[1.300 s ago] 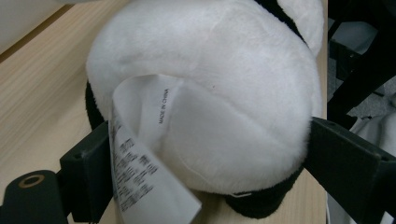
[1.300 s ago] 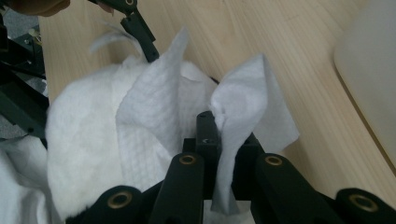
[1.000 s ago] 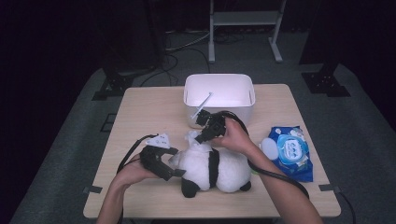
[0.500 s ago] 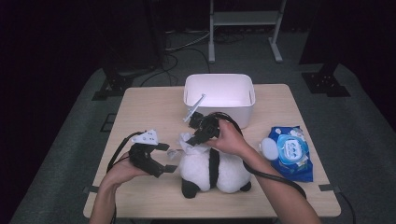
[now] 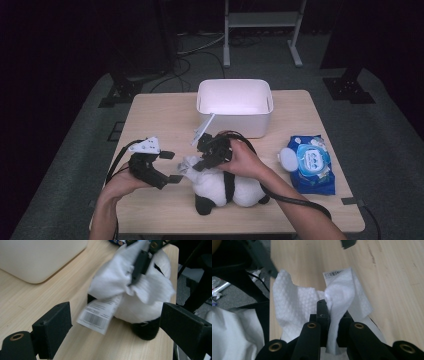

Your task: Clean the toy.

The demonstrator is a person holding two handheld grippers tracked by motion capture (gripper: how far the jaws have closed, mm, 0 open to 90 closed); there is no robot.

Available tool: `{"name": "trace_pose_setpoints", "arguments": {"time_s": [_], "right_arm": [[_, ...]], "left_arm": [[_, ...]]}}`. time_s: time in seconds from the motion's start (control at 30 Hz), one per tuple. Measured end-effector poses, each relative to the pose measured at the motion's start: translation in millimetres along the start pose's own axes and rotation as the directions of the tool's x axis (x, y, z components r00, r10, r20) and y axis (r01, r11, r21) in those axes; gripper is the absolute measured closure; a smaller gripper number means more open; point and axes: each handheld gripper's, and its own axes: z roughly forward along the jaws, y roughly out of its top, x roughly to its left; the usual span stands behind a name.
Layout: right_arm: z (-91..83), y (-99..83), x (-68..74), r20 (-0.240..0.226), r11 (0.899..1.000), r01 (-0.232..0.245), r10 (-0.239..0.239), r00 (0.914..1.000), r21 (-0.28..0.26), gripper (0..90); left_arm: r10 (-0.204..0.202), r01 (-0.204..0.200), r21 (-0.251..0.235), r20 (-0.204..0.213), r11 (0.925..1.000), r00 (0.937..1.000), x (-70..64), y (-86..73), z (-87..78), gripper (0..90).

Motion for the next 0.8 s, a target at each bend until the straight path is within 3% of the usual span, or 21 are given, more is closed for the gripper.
{"name": "trace_pose_setpoints", "arguments": {"time_s": [0.17,0.33,0.57,0.8], "right_arm": [[0.9,-1.2,12.7,-0.002,0.999,0.042,-0.042,0.9991,-0.003,83.7],[-4.8,-5.7,16.1,0.001,0.999,0.045,-0.045,0.9990,-0.015,83.7],[-24.2,-30.4,12.2,0.026,0.999,-0.007,0.008,0.9996,-0.049,83.7],[-32.6,-56.3,10.3,0.034,0.998,-0.048,0.049,0.9982,-0.046,83.7]], "left_arm": [[-0.003,0.003,-0.018,-0.010,0.9998,0.9999,0.7,-0.2,-6.3,9.4],[0.001,-0.001,-0.022,-0.008,0.9997,1.0000,-0.4,0.7,-6.5,9.5],[0.011,-0.011,-0.004,0.008,0.9999,0.9999,-3.9,4.3,2.5,9.4],[0.022,-0.023,0.015,0.029,0.9996,0.9993,-7.8,7.5,14.5,9.4]]}}
